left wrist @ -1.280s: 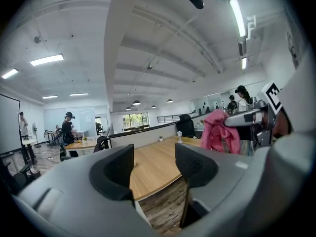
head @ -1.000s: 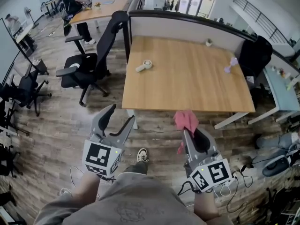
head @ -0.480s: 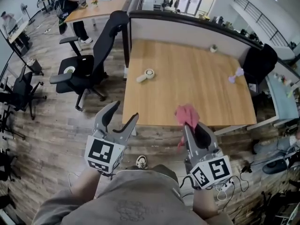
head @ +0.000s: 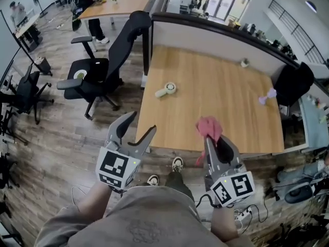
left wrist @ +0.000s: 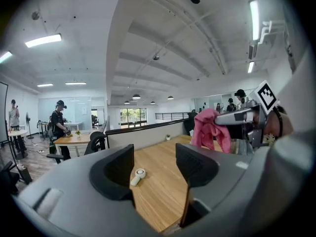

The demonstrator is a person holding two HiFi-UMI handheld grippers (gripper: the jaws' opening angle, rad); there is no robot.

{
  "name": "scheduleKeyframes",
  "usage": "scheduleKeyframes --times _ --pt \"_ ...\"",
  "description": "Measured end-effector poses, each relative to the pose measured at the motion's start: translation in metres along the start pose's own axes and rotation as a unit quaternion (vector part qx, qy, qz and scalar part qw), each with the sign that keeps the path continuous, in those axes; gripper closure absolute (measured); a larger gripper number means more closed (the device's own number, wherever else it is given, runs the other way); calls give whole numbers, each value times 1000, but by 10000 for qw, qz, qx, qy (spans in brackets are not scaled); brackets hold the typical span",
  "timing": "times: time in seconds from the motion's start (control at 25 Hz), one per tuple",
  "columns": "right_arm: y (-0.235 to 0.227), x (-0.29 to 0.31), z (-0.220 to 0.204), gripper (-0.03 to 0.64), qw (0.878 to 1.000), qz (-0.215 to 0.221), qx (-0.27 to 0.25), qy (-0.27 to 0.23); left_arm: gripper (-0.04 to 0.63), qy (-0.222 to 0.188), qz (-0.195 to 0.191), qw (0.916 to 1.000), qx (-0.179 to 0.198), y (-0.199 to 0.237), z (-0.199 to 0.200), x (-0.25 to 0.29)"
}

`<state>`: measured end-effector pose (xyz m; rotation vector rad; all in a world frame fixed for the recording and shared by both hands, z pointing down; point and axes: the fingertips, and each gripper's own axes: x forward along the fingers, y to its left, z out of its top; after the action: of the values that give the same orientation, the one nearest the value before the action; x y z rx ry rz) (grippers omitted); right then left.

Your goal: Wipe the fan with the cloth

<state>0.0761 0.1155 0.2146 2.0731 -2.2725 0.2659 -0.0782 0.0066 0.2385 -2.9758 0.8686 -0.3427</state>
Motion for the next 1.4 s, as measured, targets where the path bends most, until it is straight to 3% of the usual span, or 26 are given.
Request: scheduleKeyframes --times 0.32,0.72,0.96,1.12,1.4 --pt "-58 50 3 534 9996 246 70 80 328 270 300 9988 265 12 -1 59" --pt "-143 120 13 534 9956 913 4 226 327 218 847 9959 219 16 22 140" --pt "-173 151 12 534 9902 1371 -34 265 327 318 1237 9905 508 17 25 170" --pt "-184 166 5 534 9866 1600 -29 325 325 433 1339 9889 465 16 20 182" --pt "-188 182 2 534 9850 1682 50 384 325 515 1181 9907 429 20 20 192"
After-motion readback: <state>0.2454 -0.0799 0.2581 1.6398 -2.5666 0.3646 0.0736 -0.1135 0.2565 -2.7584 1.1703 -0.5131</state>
